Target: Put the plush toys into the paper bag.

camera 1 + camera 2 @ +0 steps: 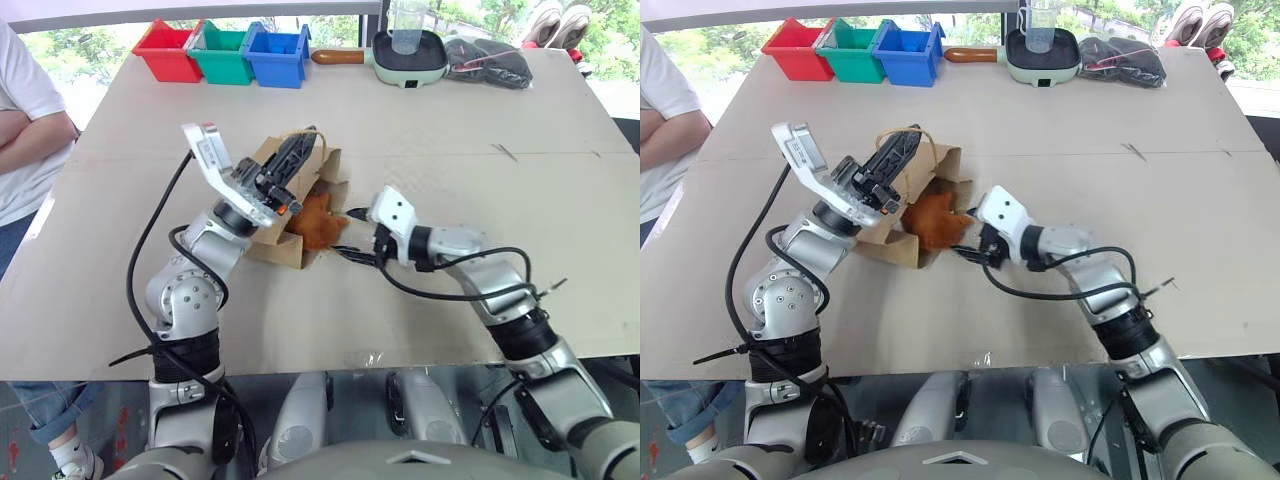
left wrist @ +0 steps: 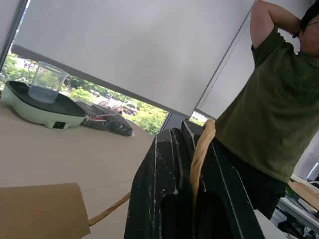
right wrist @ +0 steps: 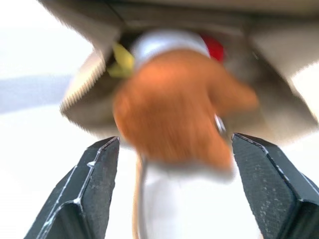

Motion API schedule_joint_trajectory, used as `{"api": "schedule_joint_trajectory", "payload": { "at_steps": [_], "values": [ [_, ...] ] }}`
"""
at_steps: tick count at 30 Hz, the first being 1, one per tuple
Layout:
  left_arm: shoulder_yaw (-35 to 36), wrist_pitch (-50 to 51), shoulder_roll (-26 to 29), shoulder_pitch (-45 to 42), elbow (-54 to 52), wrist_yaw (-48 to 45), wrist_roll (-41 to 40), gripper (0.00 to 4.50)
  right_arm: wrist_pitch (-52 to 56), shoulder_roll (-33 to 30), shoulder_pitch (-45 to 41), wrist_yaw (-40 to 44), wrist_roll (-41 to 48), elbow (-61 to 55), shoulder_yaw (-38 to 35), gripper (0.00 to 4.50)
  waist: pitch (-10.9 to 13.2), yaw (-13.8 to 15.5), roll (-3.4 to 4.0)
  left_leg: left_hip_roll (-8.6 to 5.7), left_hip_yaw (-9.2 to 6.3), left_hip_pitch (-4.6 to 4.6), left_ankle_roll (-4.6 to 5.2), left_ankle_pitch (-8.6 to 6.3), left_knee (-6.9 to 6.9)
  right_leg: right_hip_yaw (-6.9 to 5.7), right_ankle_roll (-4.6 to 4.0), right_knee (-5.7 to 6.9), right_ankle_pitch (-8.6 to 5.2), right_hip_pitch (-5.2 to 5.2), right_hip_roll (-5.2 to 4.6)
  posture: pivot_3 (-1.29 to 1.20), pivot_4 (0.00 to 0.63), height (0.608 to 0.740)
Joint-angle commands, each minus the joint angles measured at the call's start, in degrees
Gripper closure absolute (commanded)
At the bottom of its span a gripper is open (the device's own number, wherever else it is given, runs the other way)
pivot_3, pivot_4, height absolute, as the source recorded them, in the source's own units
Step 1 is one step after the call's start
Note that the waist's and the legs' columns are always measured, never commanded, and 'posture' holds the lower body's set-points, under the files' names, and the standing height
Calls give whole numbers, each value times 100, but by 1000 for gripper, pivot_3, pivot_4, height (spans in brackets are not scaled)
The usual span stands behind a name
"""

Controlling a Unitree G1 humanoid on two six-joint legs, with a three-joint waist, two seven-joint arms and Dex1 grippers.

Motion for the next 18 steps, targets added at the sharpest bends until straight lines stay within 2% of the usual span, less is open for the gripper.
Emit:
{"api": "schedule_joint_trajectory", "payload": {
  "at_steps": [1,6,10,14,18],
  "values": [
    [144,-85,59,-63,-60,-100,-132,4500,916,-141,216,-121,504,-976,-456,1073,0,-8,0,0,-1,0,0,0,-1,0,0,1,0,-1,1,0,150,740],
    [338,-54,62,-229,-13,-125,-429,4500,3239,253,900,-956,1631,-1859,-1672,1073,0,4,-1,2,-4,-1,0,0,-1,0,-1,1,0,0,1,0,150,740],
    [495,62,105,-336,-5,-93,-739,4500,4205,500,1319,-1280,2329,-2322,-2418,1073,0,14,0,1,1,0,1,0,-1,2,0,1,-1,1,1,0,150,740],
    [666,244,222,-390,-43,-32,-1119,4500,4524,522,1857,-1470,2631,-2495,-2675,1073,0,8,0,1,-1,0,1,-1,-2,0,0,1,-1,1,4,0,150,740],
    [726,329,297,-324,-116,12,-1296,4500,4438,876,1709,-1768,2702,-2059,-2777,1073,0,-41,0,2,4,5,1,-1,-1,5,1,3,-1,2,6,0,150,740]
  ]
}}
